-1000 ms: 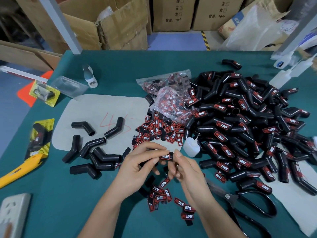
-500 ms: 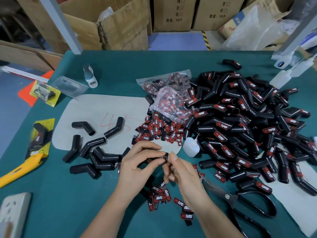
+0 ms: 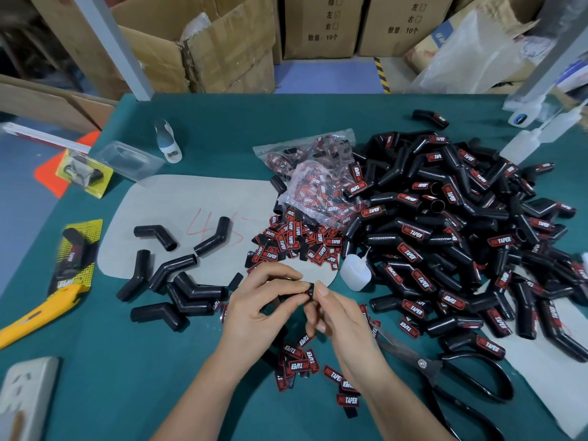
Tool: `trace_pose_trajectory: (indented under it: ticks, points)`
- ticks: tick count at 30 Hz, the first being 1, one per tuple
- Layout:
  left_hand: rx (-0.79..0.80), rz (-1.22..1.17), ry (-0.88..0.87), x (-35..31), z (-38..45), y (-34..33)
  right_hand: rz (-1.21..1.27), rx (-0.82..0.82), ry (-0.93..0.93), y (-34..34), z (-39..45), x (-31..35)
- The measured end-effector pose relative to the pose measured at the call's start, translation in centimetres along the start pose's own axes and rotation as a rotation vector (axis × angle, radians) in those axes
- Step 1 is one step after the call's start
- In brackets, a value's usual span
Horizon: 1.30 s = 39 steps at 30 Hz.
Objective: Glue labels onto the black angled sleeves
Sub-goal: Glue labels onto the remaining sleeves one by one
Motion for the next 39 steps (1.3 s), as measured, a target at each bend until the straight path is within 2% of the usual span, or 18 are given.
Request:
trace_pose_trajectory:
  ticks: [9, 16, 25, 30, 39]
  points:
    - [-0.002, 0.024, -0.008, 0.0, 0.0, -0.1, 0.033, -0.006, 0.015, -0.2, 0.0, 0.3]
    - [-0.015, -0.191, 0.186, 1.1, -0.1, 0.2, 0.049, -0.057, 0.049, 0.5, -0.4, 1.0]
    - [0.108, -0.175, 0.116, 0.2, -0.2, -0.7, -0.009, -0.090, 0.168, 0.9, -0.2, 2.2]
    - [0.105, -0.175, 0.136, 0.2, -0.7, -1.4, 0.021, -0.158, 0.166, 1.1, -0.3, 1.9]
    - [0.080, -0.127, 0.087, 0.7, -1.0, -1.0, -0.031, -0.161, 0.165, 1.4, -0.5, 1.7]
Point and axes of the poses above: each hand's wrist, its own z-axis towards the middle knuckle, its own y-axis out of the back of the hand, x = y × z, the point moved 8 cm from there along z, towards the middle knuckle, and after that the axes turned 2 degrees about -y, right-handed, at the moved point
